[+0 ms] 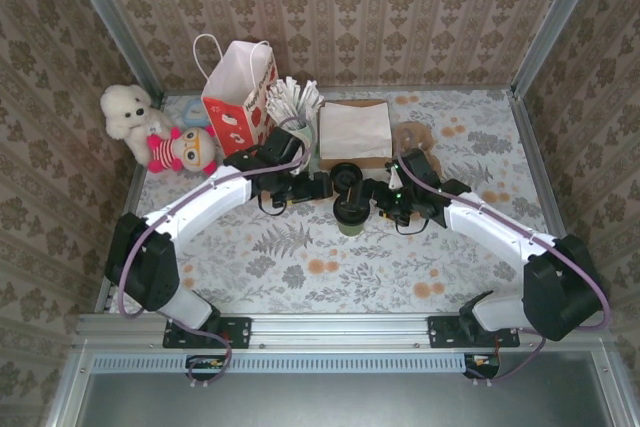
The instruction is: Pack the takeout coffee
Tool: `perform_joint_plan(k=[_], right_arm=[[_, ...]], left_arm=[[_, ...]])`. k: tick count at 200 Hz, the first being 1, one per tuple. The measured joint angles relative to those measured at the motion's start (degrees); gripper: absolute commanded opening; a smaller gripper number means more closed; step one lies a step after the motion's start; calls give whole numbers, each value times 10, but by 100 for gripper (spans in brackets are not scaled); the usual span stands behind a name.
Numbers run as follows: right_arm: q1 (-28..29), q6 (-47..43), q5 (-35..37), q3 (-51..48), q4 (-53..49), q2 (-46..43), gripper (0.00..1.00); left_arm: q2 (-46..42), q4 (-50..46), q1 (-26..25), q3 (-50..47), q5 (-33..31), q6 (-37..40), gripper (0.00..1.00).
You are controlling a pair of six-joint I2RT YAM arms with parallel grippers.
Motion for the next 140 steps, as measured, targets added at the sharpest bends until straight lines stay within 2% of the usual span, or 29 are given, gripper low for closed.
perform_joint_plan(k=[59, 105, 140], right_arm=[[37, 5, 45, 68, -71, 32, 100], [64, 6, 78, 120, -129, 87, 100], [78, 6, 87, 139, -144, 97, 100]], left_arm=[[8, -17, 0, -37, -76, -31, 100], [57, -3, -7, -47, -81, -43, 100], [76, 6, -18, -47, -81, -43, 100]])
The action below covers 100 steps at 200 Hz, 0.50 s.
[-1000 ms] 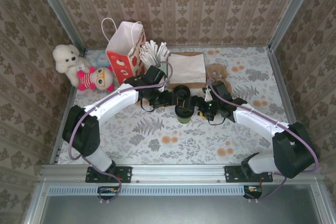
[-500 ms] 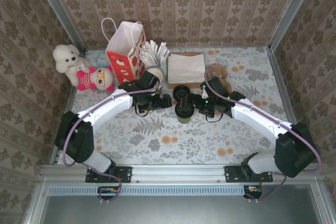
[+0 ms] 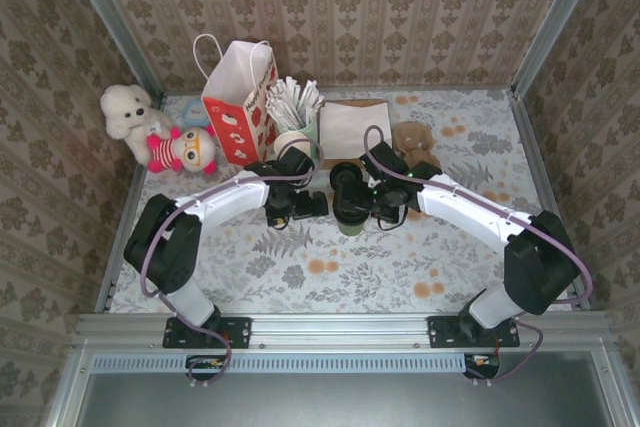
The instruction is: Pack the takeout coffee
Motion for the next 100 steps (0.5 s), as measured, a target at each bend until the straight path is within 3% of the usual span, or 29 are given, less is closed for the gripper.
perform_joint_plan(k=[100], right_arm=[[18, 0, 34, 28, -23, 36, 100]], left_arm=[[7, 15, -2, 0, 7, 0, 100]])
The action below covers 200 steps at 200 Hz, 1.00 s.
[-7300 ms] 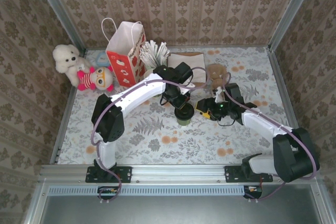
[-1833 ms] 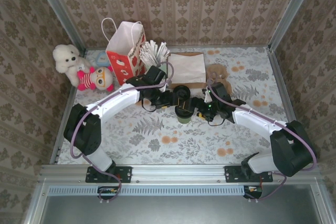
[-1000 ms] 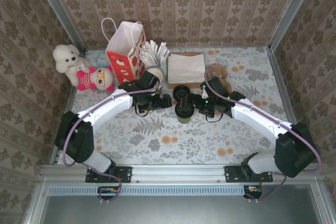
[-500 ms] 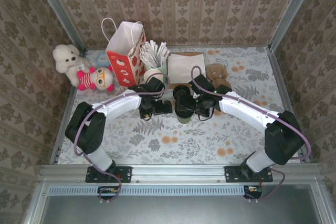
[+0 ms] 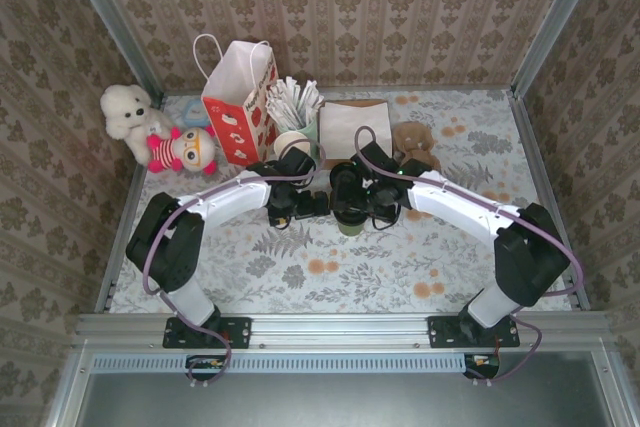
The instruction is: Pack the takeout coffee
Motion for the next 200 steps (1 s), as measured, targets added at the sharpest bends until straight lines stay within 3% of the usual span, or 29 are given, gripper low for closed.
perform_joint_plan(k=[145, 200], right_arm=[[10, -6, 31, 1, -17, -5, 77], [-38, -30, 34, -50, -34, -65, 76]], left_arm=[[1, 22, -1, -3, 16, 0, 100], [-50, 68, 0, -46, -3, 0, 100]])
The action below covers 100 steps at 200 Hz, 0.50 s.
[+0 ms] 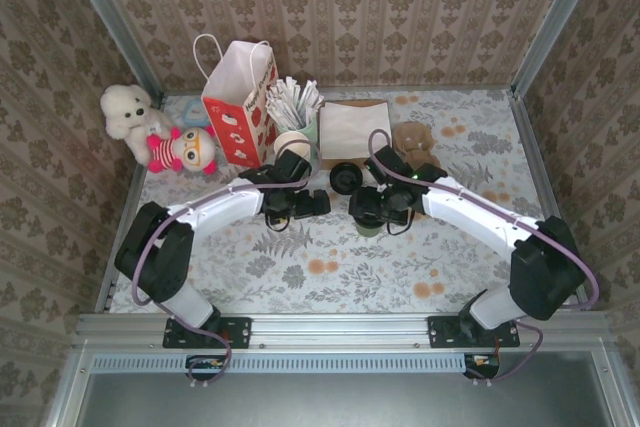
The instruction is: Pack the takeout coffee
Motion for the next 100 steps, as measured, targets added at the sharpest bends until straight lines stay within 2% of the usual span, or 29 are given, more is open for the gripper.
perform_joint_plan(k=[60, 100], right_arm=[[-132, -55, -23, -23, -30, -34, 73], [-266, -106, -42, -18, -72, -58, 73]], left_arm=[[-46, 59, -11, -3, -48, 2, 100], [-96, 130, -14, -32, -83, 15, 100]])
